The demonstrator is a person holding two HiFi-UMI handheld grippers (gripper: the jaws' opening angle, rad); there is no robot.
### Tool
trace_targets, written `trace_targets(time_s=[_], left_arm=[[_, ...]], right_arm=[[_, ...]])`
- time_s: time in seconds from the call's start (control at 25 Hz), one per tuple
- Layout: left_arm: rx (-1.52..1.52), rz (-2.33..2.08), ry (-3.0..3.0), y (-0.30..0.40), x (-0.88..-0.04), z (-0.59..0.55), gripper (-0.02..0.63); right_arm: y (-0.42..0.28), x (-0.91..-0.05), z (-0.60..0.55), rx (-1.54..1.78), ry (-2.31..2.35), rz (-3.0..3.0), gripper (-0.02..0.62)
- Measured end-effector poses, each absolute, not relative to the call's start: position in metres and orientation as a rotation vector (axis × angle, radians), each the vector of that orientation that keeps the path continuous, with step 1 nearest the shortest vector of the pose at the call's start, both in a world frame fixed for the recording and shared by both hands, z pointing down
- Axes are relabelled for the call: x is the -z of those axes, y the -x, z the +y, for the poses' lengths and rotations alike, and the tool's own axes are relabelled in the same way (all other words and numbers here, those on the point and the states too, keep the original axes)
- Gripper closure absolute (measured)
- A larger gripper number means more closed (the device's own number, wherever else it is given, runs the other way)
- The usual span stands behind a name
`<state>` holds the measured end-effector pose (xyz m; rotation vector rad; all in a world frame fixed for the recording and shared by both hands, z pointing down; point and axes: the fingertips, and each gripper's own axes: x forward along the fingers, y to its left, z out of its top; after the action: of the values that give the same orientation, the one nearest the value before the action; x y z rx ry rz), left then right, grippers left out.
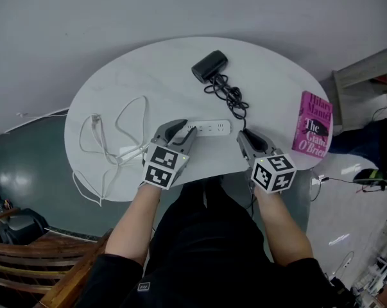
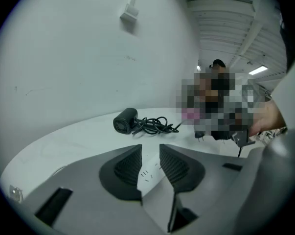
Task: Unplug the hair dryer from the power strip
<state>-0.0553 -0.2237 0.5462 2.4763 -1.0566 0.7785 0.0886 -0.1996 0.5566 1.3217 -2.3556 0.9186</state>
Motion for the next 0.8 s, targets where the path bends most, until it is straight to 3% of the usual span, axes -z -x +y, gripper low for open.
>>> trace_targets(time_s=[0.8], left_arm=[[-0.639, -1.129, -2.491, 0.058, -0.488, -0.205, 0.499]], right_arm=[[-0.111, -0.616, -0.168, -1.117, -1.316, -2.216, 0.528]])
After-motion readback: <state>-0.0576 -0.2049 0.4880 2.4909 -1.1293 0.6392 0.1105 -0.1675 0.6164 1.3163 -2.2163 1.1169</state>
